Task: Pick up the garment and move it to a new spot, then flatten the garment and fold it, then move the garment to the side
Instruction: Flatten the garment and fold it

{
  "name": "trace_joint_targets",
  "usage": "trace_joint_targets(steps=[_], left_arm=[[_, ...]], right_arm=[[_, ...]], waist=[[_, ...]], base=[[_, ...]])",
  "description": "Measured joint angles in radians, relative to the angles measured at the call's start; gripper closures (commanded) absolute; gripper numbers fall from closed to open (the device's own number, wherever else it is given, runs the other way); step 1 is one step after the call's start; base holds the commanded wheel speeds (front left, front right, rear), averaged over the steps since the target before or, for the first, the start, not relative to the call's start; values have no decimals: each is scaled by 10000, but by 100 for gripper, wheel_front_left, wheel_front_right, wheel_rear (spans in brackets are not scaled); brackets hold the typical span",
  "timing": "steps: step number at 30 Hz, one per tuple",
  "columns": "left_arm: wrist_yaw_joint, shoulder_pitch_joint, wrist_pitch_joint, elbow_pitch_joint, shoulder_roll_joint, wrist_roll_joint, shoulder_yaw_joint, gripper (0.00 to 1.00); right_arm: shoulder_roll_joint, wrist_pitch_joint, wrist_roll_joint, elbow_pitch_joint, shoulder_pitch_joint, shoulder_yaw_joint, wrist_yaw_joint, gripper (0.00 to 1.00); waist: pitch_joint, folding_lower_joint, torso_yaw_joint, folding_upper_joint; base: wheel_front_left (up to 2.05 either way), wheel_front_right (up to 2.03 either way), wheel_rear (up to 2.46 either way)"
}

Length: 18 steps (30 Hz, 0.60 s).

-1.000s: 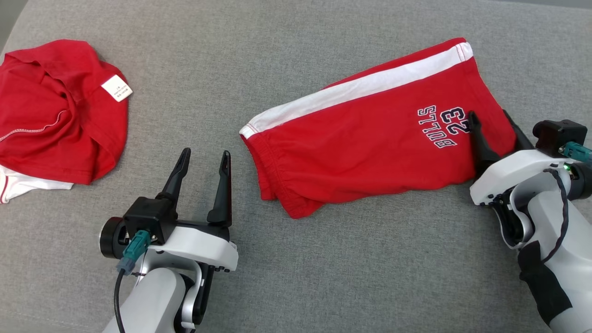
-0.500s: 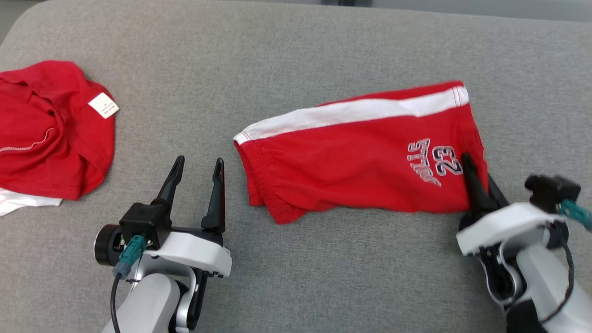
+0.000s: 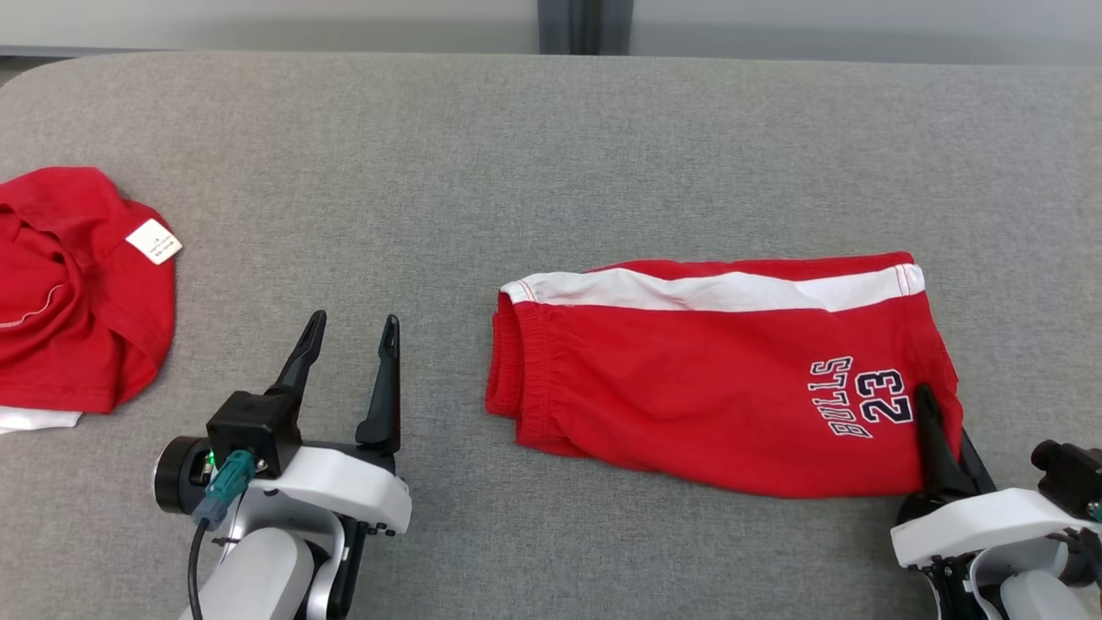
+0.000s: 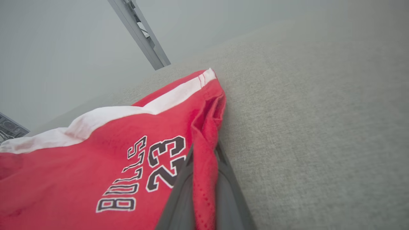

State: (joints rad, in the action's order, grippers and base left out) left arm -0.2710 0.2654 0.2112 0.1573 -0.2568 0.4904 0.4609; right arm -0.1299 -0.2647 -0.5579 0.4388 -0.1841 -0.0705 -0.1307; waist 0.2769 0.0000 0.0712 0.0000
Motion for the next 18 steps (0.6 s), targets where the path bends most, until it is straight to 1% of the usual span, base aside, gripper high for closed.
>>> trace_joint_targets(steps=[4, 9, 13, 18], left_arm=[[-44, -138, -174, -199, -138, 10, 35, 0], [-150, -138, -278, -385, -244, 10, 21, 0], [-198, -137, -353, -499, -303, 8, 35, 0], [-222, -105, -408, -554, -326, 6, 52, 0]], right_arm=[[184, 0, 222, -255, 85, 194, 0, 100], [305, 0, 694, -1350, -88, -90, 0, 100], [376, 119, 953, -2345, -450, -1049, 0, 100], [579, 533, 984, -3279, -1271, -2844, 0, 100]], waist=[[-57, 0, -156, 1], [-30, 0, -283, 0], [-29, 0, -351, 0], [34, 0, -363, 0]], base=[[0, 0, 0], [0, 0, 0], [0, 0, 0], [0, 0, 0]])
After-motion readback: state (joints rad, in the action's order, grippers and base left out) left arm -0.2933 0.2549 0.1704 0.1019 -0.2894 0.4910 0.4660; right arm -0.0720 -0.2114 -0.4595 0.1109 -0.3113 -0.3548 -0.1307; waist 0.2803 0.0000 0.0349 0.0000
